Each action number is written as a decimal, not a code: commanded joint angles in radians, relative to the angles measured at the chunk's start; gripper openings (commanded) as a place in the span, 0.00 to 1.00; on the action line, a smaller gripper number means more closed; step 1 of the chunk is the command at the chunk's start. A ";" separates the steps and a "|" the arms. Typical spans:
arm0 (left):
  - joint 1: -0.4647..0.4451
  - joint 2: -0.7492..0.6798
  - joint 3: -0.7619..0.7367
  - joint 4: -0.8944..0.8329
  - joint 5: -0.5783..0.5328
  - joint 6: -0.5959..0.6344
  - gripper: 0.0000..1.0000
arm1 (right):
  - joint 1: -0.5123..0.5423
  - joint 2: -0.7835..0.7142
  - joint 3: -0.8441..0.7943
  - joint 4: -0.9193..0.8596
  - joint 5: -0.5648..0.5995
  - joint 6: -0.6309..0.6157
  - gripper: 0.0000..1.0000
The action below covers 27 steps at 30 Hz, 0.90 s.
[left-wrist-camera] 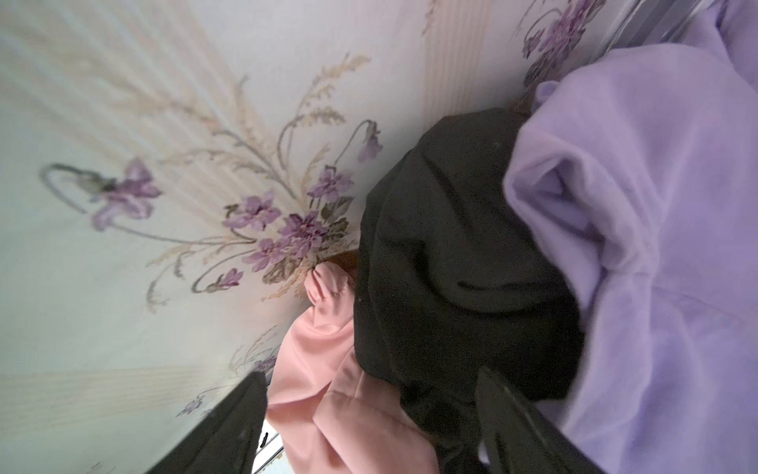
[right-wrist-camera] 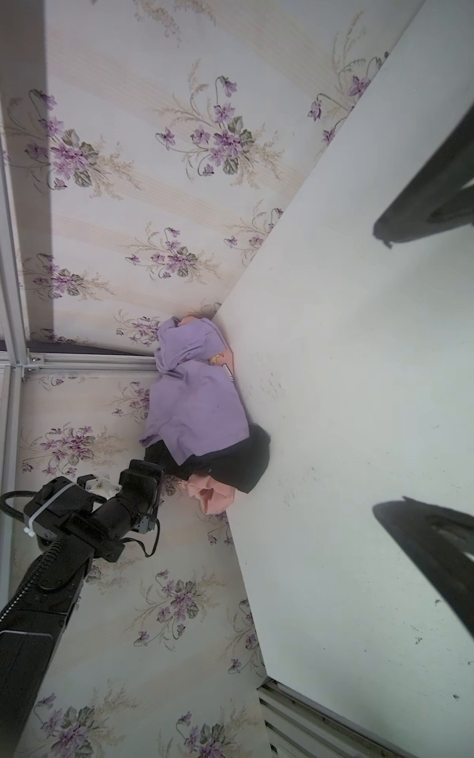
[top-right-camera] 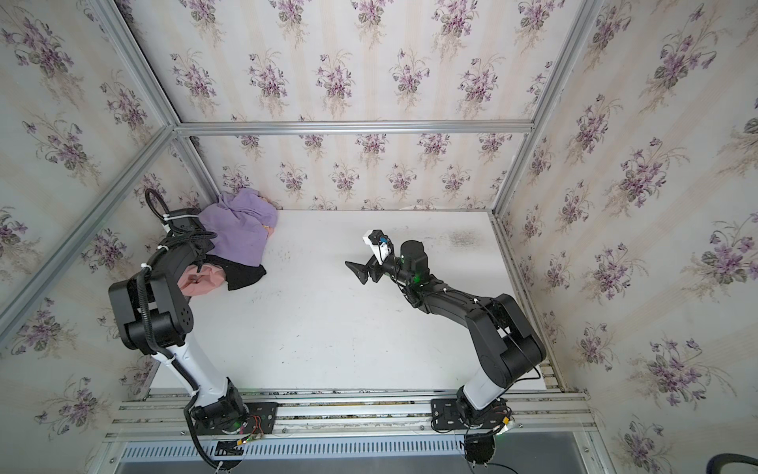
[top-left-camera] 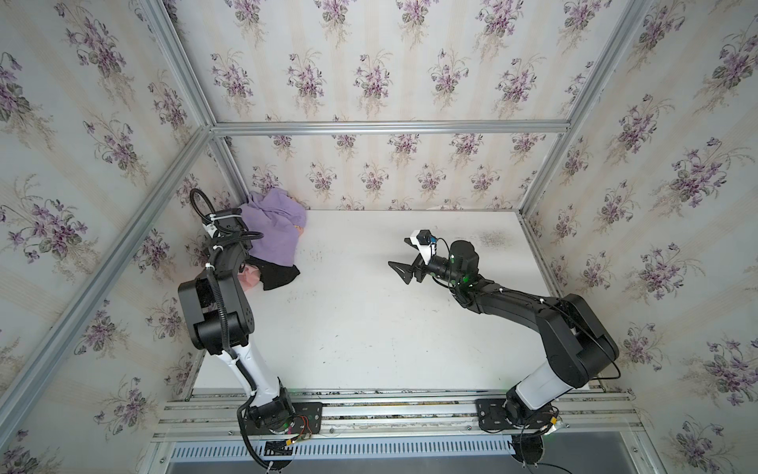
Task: Pick out a specific cloth from the pile
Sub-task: 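Close the left gripper on the black garment under the lilac shirt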
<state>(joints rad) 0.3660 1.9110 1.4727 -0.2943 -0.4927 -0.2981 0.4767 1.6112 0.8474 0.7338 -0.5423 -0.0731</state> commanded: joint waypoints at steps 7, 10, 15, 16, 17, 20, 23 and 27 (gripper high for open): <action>0.019 0.065 0.084 -0.012 0.094 0.001 0.87 | 0.002 -0.003 -0.011 0.053 -0.016 0.031 1.00; 0.041 0.095 0.107 -0.022 0.145 -0.024 0.85 | 0.001 -0.008 -0.012 0.053 -0.016 0.032 1.00; 0.047 0.126 0.142 -0.028 0.172 -0.029 0.80 | 0.002 -0.001 -0.006 0.065 -0.028 0.054 1.00; 0.047 0.130 0.146 -0.029 0.173 -0.034 0.78 | 0.002 0.000 -0.005 0.071 -0.028 0.059 1.00; 0.048 0.134 0.149 -0.029 0.175 -0.037 0.74 | 0.001 -0.001 -0.008 0.074 -0.030 0.063 1.00; 0.053 0.151 0.160 -0.028 0.182 -0.043 0.69 | 0.002 -0.012 -0.011 0.066 -0.029 0.060 1.00; 0.052 0.169 0.168 -0.027 0.184 -0.044 0.56 | 0.002 -0.020 -0.013 0.052 -0.025 0.050 1.00; 0.055 0.181 0.170 -0.028 0.187 -0.045 0.38 | 0.002 -0.019 -0.006 0.048 -0.025 0.052 1.00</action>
<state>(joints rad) 0.4183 2.0899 1.6341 -0.3222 -0.3080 -0.3325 0.4767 1.5978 0.8352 0.7525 -0.5629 -0.0265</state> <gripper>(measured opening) 0.376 0.998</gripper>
